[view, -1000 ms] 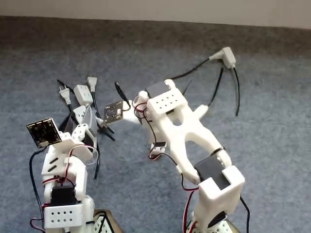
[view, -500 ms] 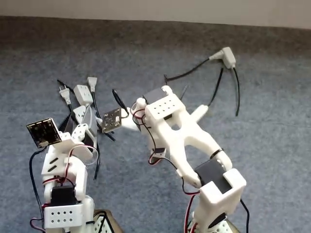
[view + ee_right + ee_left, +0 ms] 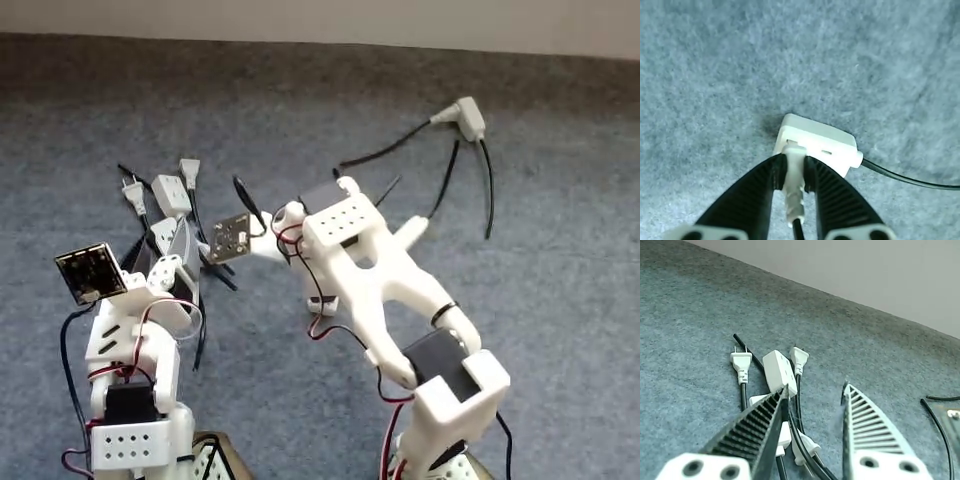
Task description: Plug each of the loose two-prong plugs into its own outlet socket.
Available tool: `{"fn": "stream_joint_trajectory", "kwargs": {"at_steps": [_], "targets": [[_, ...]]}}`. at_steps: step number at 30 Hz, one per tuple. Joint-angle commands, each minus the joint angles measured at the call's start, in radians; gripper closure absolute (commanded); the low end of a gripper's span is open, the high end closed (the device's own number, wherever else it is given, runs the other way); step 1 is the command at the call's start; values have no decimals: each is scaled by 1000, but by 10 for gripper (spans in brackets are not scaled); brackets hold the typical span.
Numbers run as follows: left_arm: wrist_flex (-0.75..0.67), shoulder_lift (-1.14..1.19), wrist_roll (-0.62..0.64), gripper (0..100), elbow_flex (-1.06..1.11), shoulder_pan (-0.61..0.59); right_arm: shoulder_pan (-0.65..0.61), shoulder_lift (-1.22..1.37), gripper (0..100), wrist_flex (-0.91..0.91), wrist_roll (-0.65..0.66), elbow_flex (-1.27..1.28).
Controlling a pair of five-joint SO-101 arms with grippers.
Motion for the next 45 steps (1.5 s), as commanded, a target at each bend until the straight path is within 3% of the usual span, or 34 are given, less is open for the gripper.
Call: {"fn": "stream_joint_trajectory", "kwargs": {"at_steps": [1,13,21,27,31,38,45], "targets": [[-2,-12,-2,811,16,18,18,12,968,-42,5,58],[-2,-12,-2,811,16,18,143,13,967,-209,8,156],[-2,-12,-2,811,16,18,162,12,961,-173,9,148],[-2,-12,-2,811,16,18,162,2,803,-134,-20,97],[-2,-12,-2,811,16,18,137,5,771,-41,-86,-18],[-2,-12,-2,811,16,18,127,8,768,-16,-482,-274],[-2,-12,-2,811,16,18,99,7,767,-16,-1083,-455]]}}
